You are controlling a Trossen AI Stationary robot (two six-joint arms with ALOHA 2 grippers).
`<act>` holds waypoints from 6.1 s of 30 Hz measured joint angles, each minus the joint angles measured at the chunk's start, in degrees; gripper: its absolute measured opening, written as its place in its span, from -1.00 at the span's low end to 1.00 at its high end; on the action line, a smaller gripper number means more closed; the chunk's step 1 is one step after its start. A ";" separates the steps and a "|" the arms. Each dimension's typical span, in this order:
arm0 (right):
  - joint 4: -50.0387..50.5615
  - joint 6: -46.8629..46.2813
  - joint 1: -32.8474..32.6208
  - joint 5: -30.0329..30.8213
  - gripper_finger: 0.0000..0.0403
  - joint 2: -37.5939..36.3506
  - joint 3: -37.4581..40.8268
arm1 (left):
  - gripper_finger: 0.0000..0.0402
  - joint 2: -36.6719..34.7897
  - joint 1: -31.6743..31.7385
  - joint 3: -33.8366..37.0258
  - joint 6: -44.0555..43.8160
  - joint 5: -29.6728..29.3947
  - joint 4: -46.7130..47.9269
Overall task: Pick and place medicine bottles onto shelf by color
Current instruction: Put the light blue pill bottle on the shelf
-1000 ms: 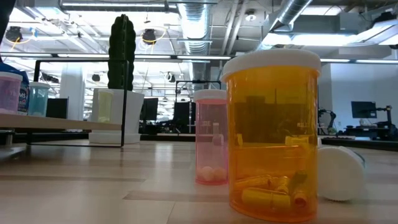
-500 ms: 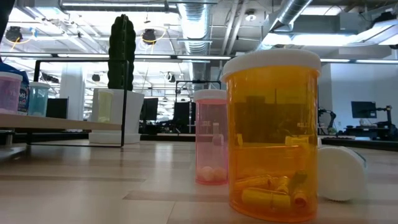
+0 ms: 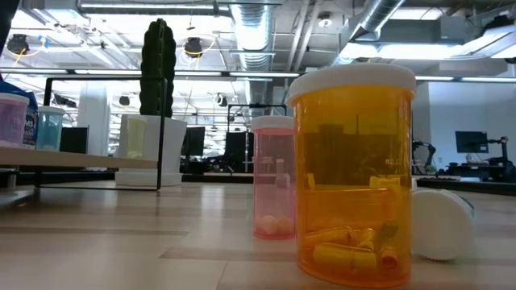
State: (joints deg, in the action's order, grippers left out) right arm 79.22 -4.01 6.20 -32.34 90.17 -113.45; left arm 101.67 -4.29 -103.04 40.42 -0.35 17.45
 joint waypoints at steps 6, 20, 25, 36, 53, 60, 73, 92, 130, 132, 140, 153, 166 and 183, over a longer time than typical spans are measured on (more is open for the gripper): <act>-0.04 0.00 0.00 -0.04 -0.48 -0.02 0.00 | -0.61 0.00 0.00 0.00 0.00 0.08 -0.02; 2.29 -0.52 -0.05 0.84 0.07 0.05 -3.38 | -0.59 0.07 0.04 0.07 -0.16 -0.22 -1.26; 8.01 -0.52 1.61 1.09 0.25 -0.13 -9.78 | -0.57 0.07 -0.03 0.07 -3.00 -0.16 -0.68; 10.76 -0.47 2.25 12.05 0.26 -7.13 -14.75 | -0.56 -0.95 0.16 0.07 -23.57 -3.56 19.38; 10.78 1.43 2.25 20.78 0.26 -12.34 -14.73 | -0.57 -3.66 -10.18 0.15 -55.53 -3.57 68.25; 10.81 3.74 2.25 20.84 0.26 -13.12 -10.86 | -0.53 -12.58 -13.86 8.20 -68.64 -10.41 68.55; 8.22 2.22 2.25 22.95 0.26 -14.81 1.12 | -0.52 -27.24 -11.48 35.33 -83.32 -11.95 55.23; 4.48 -1.68 2.25 23.87 0.26 -14.78 2.21 | -0.51 -27.24 -5.40 48.29 -73.68 -8.96 46.10; 4.46 -1.36 4.27 23.87 0.26 -14.78 2.19 | -0.51 -27.09 -5.31 47.55 -87.57 -9.90 46.93; 4.46 -1.36 5.02 23.87 0.26 -14.78 2.19 | -0.51 -27.06 -5.34 46.09 -88.27 -9.07 47.99; 4.48 -0.66 7.64 23.87 0.26 -14.78 2.19 | -0.51 -27.10 -5.35 42.40 -98.85 -9.23 49.84; 4.52 0.17 9.03 23.87 0.26 -14.75 2.19 | -0.51 -25.42 -5.35 43.95 -107.78 -7.41 51.40; 4.76 0.13 9.03 23.85 0.26 -14.75 2.12 | -0.51 -19.06 -5.35 43.91 -104.13 -6.08 49.88; 6.25 0.11 9.01 23.70 0.26 -14.75 2.14 | -0.40 -18.60 -5.38 43.95 -105.53 -7.93 51.14</act>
State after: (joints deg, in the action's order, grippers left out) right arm 85.47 -3.90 15.20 -8.64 75.42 -111.31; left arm 83.07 -9.67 -59.09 -65.10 -8.29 68.60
